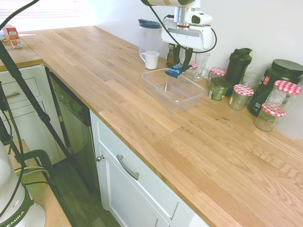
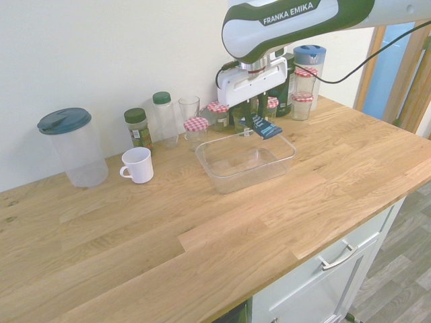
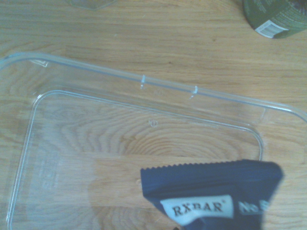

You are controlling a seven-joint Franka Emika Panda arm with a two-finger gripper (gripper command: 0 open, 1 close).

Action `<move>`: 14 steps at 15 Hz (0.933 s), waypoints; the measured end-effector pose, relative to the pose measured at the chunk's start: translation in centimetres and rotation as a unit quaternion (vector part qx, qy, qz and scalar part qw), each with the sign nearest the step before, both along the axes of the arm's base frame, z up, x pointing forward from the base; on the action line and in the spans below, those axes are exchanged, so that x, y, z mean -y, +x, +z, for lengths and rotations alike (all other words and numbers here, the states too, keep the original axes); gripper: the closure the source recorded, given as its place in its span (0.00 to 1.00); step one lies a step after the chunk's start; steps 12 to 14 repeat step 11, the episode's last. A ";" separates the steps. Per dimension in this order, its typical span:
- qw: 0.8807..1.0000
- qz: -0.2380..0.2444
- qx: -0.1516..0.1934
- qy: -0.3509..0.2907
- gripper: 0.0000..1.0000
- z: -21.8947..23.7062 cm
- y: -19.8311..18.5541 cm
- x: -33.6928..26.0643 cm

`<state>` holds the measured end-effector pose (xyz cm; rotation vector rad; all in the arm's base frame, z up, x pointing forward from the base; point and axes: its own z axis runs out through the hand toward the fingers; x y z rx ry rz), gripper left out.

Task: Put the protein bar into the container

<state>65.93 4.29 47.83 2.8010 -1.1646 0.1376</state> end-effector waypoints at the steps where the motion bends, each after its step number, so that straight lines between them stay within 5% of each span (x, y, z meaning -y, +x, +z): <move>1: 1.000 0.000 0.000 0.000 0.00 0.0 0.0 0.0; 14: 1.000 -0.004 0.005 -0.001 0.00 0.6 -0.1 0.5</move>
